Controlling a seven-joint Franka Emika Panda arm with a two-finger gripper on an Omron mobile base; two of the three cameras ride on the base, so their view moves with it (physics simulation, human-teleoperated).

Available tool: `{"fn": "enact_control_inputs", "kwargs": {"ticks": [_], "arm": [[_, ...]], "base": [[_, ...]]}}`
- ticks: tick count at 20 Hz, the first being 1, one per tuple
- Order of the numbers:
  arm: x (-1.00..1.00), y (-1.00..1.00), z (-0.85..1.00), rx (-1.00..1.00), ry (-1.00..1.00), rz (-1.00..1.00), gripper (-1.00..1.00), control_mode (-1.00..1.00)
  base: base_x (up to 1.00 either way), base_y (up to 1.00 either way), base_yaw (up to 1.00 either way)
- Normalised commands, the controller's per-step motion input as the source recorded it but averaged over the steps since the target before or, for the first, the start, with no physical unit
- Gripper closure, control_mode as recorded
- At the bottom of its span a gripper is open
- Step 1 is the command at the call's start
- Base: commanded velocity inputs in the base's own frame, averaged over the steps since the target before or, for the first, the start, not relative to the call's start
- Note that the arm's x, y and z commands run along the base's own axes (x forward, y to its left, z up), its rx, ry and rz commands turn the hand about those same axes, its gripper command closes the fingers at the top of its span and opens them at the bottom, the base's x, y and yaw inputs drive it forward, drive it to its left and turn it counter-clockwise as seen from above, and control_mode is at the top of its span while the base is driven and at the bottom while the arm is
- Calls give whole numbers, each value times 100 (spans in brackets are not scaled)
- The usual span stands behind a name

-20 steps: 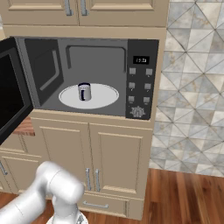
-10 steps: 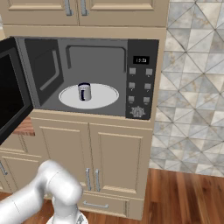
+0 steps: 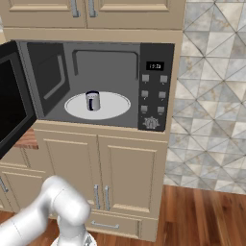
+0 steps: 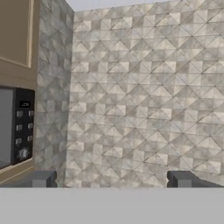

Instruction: Pick the mug from the counter and place it inside the microwave. Then close the microwave.

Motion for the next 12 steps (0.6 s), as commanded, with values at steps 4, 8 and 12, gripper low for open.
{"fn": "enact_control_inputs", "kwargs": {"ticks": [4,8,12], "arm": [[17,17,-13,-5,0,-8,-100,-100],[13,20,-13,-5,0,-6,-100,-100],[14,27,-7,-4,0,-4,-100,-100]], "base": [[0,0,0],[0,0,0],[0,0,0]]}}
